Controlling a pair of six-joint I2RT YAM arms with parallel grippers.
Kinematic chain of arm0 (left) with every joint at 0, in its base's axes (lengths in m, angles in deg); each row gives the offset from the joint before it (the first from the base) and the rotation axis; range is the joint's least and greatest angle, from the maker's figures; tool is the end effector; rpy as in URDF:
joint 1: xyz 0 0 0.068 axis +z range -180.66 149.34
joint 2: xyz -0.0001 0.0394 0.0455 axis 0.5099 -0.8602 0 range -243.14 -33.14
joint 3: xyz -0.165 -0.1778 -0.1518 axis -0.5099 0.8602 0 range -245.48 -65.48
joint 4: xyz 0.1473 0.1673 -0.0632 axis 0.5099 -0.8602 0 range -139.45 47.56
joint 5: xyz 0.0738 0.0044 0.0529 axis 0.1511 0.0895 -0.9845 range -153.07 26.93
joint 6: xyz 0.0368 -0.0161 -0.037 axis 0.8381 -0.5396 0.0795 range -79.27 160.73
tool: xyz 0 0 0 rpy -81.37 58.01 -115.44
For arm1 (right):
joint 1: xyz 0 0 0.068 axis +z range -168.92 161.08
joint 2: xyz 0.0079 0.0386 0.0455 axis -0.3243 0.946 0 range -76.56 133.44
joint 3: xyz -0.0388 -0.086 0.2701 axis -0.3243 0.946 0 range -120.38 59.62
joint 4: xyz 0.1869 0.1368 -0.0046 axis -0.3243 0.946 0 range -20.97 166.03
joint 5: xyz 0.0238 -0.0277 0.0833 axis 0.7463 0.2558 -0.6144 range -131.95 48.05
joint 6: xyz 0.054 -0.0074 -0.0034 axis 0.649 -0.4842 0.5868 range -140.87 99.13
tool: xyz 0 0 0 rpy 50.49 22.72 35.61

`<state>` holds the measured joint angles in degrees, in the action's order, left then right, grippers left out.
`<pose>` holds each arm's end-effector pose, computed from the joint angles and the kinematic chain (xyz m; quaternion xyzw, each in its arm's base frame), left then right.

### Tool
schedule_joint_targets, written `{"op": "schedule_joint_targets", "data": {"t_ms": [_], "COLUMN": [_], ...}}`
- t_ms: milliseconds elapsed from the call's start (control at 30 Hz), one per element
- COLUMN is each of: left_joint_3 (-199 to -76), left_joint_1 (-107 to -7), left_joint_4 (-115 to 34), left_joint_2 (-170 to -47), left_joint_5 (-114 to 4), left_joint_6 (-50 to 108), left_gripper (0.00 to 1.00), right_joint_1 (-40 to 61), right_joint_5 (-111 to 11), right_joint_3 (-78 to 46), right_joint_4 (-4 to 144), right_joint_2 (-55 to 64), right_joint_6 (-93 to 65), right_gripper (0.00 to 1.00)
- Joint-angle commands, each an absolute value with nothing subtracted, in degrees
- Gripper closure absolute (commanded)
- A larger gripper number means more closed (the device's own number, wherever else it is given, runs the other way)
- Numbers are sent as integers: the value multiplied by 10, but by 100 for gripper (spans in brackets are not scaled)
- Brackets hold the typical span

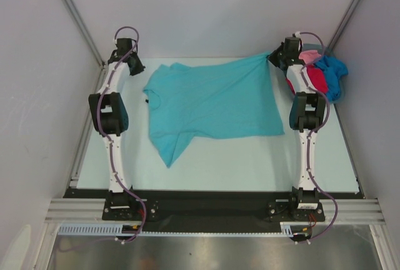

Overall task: Fold and stack the t-shirts
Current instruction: Flatten the tshirt out

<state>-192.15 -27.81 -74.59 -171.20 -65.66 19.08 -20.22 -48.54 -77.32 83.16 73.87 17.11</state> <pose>0.5267 0.0280 0.2397 -0.2037 0.8958 -0.0440 0.3925 0.5803 -0.0089 0.2081 0.2590 0.8144 0.2094 0.4753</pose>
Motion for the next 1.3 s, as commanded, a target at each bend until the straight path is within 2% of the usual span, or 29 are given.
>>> {"op": "schedule_joint_targets", "data": {"t_ms": [0,167,233,267,300,333,400,500,867,967,1000,1033,1067,1200,1267], "left_joint_3": [-1934,-1933,-1929,-1924,-1913,-1908,-1888,-1869,-1819,-1747,-1684,-1650,-1615,-1439,-1392], "left_joint_1": [-280,-298,-302,-301,-301,-302,-319,-330,-395,-424,-442,-450,-456,-473,-481], "left_joint_4": [-729,-724,-724,-722,-721,-720,-715,-709,-743,-752,-747,-743,-723,-684,-658], "left_joint_2": [-1724,-1724,-1718,-1713,-1709,-1700,-1689,-1660,-1493,-1430,-1410,-1377,-1359,-1306,-1277], "left_joint_5": [-621,-602,-599,-597,-596,-594,-592,-593,-586,-590,-597,-605,-608,-595,-589], "left_joint_6": [173,166,167,167,167,167,166,167,159,141,137,130,117,69,45], "left_gripper": [80,77,77,77,76,76,76,76,72,72,72,72,73,73,73], "right_joint_1": [-201,-196,-195,-194,-193,-191,-191,-191,-160,-145,-142,-140,-139,-141,-141], "right_joint_5": [-497,-513,-522,-522,-514,-508,-491,-457,-374,-355,-348,-347,-347,-347,-345], "right_joint_3": [-760,-826,-834,-834,-833,-822,-800,-763,-740,-619,-572,-463,-420,-245,-161], "right_joint_4": [756,766,766,768,773,781,780,777,917,932,924,890,877,836,823], "right_joint_2": [722,776,791,794,792,788,772,724,503,427,365,337,284,197,167], "right_joint_6": [182,193,211,210,206,196,190,175,138,148,155,163,170,189,196], "right_gripper": [100,100,85,74,57,50,37,31,31,30,30,30,30,31,31]}}
